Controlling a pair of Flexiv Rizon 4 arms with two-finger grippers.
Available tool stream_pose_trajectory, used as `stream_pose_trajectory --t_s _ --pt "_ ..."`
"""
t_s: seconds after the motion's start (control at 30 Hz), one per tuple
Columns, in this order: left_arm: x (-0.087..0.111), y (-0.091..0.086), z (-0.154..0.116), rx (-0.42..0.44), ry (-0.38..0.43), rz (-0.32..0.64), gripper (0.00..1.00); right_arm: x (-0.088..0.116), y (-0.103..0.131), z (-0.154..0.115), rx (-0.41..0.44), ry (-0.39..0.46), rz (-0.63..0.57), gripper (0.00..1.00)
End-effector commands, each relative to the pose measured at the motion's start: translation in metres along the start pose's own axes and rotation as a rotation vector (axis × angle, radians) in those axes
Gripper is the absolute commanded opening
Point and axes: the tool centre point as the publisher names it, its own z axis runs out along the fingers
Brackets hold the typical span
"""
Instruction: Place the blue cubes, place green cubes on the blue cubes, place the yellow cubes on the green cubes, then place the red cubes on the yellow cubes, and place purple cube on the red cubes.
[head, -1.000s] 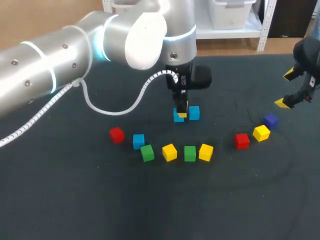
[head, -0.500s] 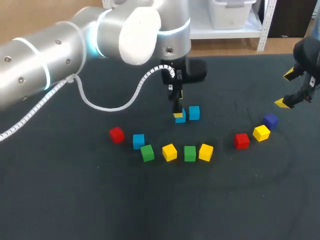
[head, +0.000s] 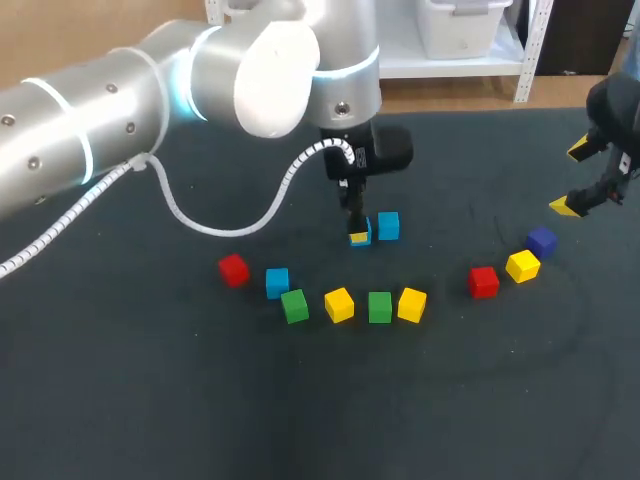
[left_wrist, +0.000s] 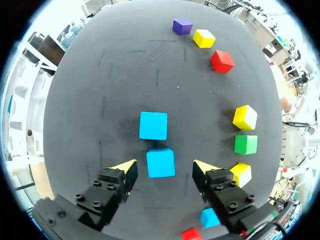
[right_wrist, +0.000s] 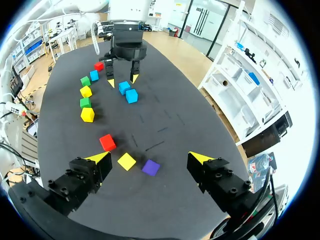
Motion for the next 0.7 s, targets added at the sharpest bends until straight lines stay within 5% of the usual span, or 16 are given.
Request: stream_pose_trajectory --t_s 0.03,0.13,0.67,0.7 --pt "0.0000 0.0016 0.0042 -0.011 0.002 -0.005 0.59 -0.0003 -0.0010 0.0011 -0.003 -0.001 0.000 1.00" --pt "-0.0001 0.0035 0.0051 -0.013 0.003 -0.011 0.43 -0.0003 -0.0010 0.0011 -0.003 -0.001 0.000 1.00" --pt "0.0019 0.0109 0.0087 -0.062 0.021 -0.013 0.29 -0.0003 -0.0010 0.0011 -0.003 -0.001 0.000 1.00" --pt "0.0019 0.0114 0.0085 -0.064 0.021 -0.013 0.16 -0.0003 -0.0010 0.0011 -0.003 -0.001 0.000 1.00"
